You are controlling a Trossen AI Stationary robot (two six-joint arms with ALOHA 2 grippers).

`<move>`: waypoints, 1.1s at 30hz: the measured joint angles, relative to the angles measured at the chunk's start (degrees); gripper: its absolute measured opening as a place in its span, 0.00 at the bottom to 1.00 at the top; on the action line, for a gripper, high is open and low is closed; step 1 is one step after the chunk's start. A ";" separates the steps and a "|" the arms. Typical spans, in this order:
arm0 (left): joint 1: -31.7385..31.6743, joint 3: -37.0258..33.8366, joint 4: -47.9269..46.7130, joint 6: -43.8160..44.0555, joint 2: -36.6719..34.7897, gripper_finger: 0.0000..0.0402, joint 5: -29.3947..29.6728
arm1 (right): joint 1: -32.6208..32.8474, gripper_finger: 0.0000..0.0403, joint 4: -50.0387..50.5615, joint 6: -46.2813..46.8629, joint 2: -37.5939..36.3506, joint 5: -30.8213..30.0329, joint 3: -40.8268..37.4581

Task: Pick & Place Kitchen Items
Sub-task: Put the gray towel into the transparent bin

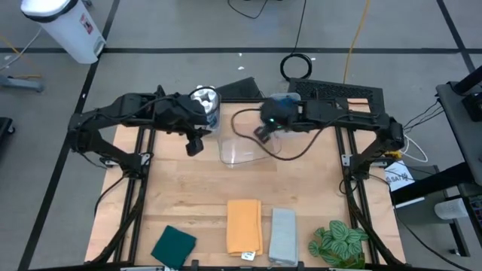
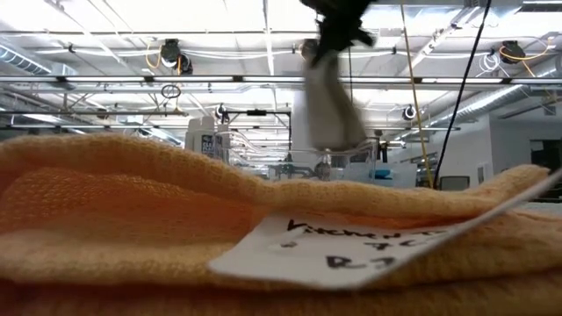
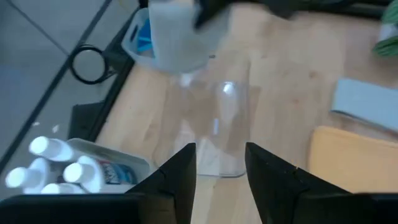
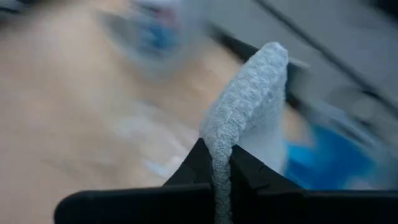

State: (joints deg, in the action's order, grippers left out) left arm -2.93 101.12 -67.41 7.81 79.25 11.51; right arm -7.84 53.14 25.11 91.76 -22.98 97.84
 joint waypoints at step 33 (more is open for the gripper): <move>-0.25 0.01 -2.38 4.38 -1.65 0.36 3.20 | 3.59 0.00 -52.79 1.10 6.18 6.43 -23.45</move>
State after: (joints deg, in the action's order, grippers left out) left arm -3.19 101.12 -69.79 12.19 77.60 14.71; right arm -4.24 0.36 26.21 97.94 -16.54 74.39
